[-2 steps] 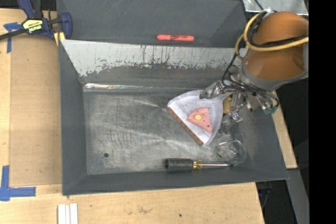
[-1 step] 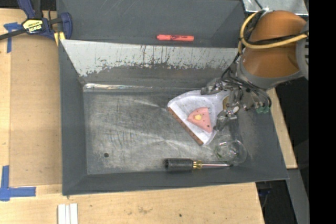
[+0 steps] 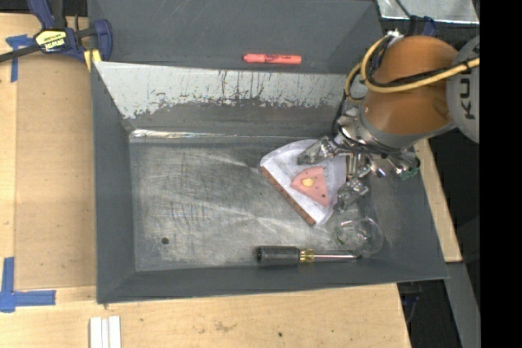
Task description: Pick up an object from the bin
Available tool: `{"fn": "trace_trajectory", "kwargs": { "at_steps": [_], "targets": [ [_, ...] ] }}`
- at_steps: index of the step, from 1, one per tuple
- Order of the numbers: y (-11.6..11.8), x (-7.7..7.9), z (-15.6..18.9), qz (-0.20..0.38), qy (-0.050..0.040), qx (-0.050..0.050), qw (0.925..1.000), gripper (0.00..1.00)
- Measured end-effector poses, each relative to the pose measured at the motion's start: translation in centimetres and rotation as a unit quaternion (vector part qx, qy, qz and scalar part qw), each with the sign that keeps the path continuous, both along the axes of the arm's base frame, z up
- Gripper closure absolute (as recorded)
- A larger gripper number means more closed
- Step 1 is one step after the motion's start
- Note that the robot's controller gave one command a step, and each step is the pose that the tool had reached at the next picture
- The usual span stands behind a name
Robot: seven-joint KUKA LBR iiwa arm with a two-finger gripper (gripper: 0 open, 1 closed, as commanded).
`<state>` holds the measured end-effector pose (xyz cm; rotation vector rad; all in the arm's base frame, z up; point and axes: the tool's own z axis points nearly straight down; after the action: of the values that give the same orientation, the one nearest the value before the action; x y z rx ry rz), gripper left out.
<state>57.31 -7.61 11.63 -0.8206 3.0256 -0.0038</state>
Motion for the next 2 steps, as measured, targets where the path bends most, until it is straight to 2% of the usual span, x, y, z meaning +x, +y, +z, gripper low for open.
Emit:
{"fn": "trace_trajectory", "kwargs": {
  "at_steps": [1, 2],
  "targets": [
    [-0.68, 1.30, -3.58, 0.293, -0.0073, -0.001, 0.9562, 1.00],
    [-0.68, 1.30, -3.58, 0.292, -0.0073, -0.001, 0.9563, 1.00]
  ]
}}
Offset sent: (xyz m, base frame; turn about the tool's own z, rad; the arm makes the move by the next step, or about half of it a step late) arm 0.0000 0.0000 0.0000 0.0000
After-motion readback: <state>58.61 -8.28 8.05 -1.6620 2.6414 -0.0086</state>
